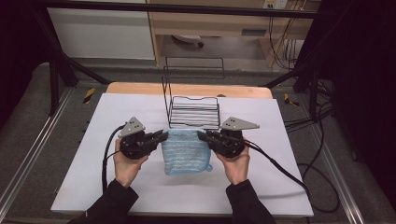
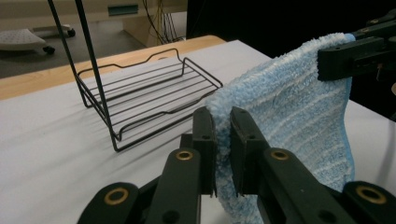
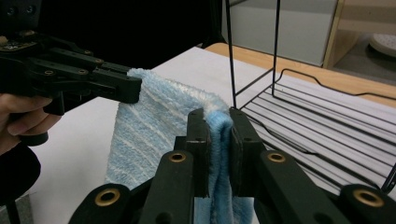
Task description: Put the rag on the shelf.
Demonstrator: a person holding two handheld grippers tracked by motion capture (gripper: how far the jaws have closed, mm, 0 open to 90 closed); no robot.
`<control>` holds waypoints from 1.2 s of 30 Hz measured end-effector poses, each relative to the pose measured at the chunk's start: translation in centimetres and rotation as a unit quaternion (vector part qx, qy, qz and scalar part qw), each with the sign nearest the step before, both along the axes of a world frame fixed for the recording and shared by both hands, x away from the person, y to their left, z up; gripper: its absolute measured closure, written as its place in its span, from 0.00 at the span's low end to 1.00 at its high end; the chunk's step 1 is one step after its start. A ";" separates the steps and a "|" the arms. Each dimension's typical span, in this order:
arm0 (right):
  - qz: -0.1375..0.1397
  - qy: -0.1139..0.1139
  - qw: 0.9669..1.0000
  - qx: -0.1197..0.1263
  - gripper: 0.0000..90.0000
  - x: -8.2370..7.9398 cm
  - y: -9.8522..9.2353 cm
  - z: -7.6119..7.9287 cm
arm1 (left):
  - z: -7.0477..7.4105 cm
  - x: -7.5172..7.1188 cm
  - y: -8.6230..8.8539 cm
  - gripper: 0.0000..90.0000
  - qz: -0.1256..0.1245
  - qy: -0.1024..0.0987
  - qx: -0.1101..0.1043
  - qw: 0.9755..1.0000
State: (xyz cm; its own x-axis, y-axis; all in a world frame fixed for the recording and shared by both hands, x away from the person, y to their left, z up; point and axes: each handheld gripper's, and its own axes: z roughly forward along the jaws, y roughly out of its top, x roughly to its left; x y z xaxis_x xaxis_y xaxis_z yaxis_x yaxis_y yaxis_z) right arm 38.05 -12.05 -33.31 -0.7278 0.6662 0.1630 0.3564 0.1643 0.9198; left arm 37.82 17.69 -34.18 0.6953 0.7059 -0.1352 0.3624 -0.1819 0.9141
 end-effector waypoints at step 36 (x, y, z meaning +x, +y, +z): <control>-0.040 -0.120 0.991 0.039 0.90 -0.3 -0.8 6.8 | 6.5 2.0 -1.2 0.91 0.014 -0.089 -0.075 0.993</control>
